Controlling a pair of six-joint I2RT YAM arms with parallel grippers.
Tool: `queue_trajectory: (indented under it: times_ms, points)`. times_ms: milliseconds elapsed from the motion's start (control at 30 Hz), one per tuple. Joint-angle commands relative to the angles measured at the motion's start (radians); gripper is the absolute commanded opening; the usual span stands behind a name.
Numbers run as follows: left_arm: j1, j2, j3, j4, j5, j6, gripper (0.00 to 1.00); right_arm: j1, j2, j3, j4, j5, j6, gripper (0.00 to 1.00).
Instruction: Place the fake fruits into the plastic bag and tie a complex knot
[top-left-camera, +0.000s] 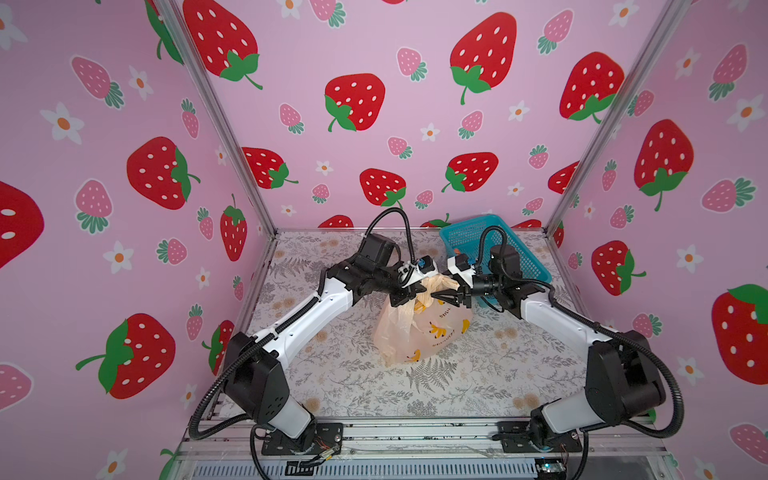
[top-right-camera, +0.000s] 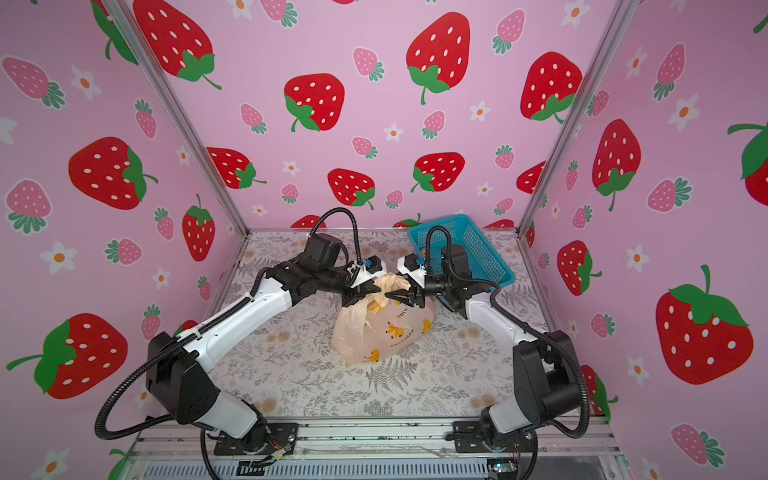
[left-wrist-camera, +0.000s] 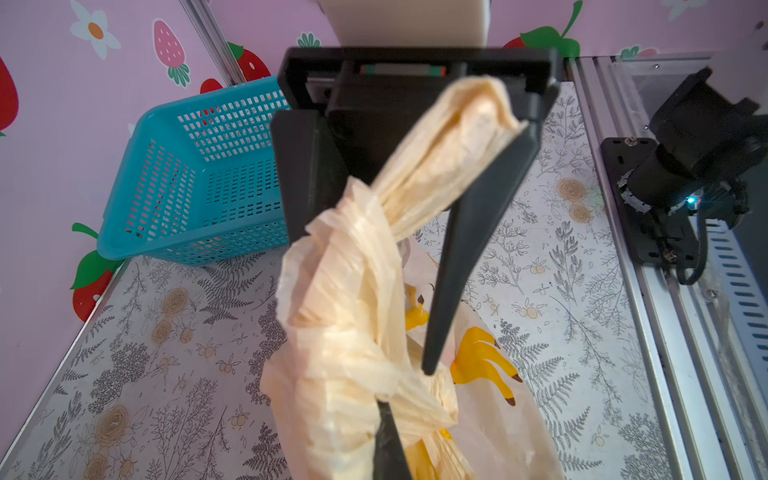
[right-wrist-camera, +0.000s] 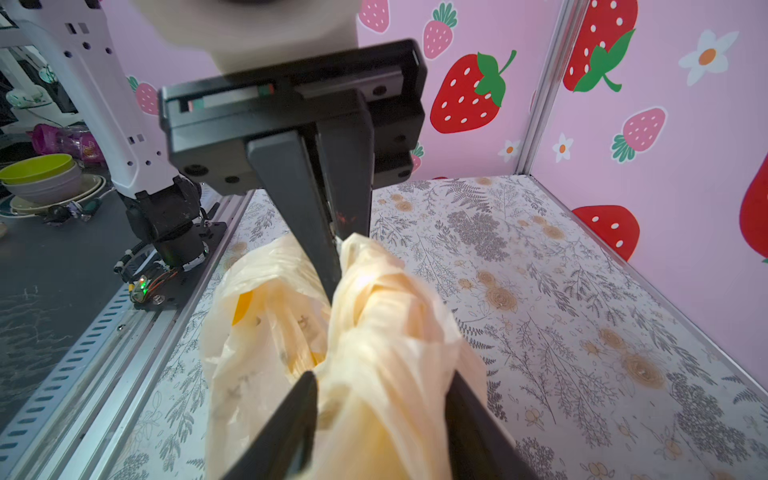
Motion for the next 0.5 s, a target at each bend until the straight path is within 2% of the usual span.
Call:
queue_trajectory:
  times_ms: [0, 100, 267, 400, 433, 467]
  points:
    - [-0.002, 0.011, 0.050, -0.013, 0.021, 0.036, 0.00, 0.006, 0.015, 0.040, 0.005, -0.035, -0.024, 0.36]
    - [-0.001, 0.009, 0.051, -0.016, 0.007, 0.039, 0.00, 0.006, 0.017, 0.043, -0.003, -0.033, -0.024, 0.30]
    - [-0.001, 0.010, 0.054, -0.013, -0.008, 0.029, 0.00, 0.007, 0.017, 0.036, -0.003, -0.027, -0.011, 0.11]
    - [-0.002, 0.007, 0.049, 0.008, -0.024, -0.003, 0.00, 0.009, 0.003, 0.024, 0.000, -0.001, -0.005, 0.00]
    - [-0.002, 0.003, 0.044, 0.017, -0.027, -0.016, 0.02, 0.008, -0.002, 0.018, 0.006, 0.010, 0.002, 0.00]
    - [-0.005, -0.002, 0.037, 0.026, -0.034, -0.030, 0.12, 0.008, -0.010, 0.010, 0.015, 0.023, 0.011, 0.00]
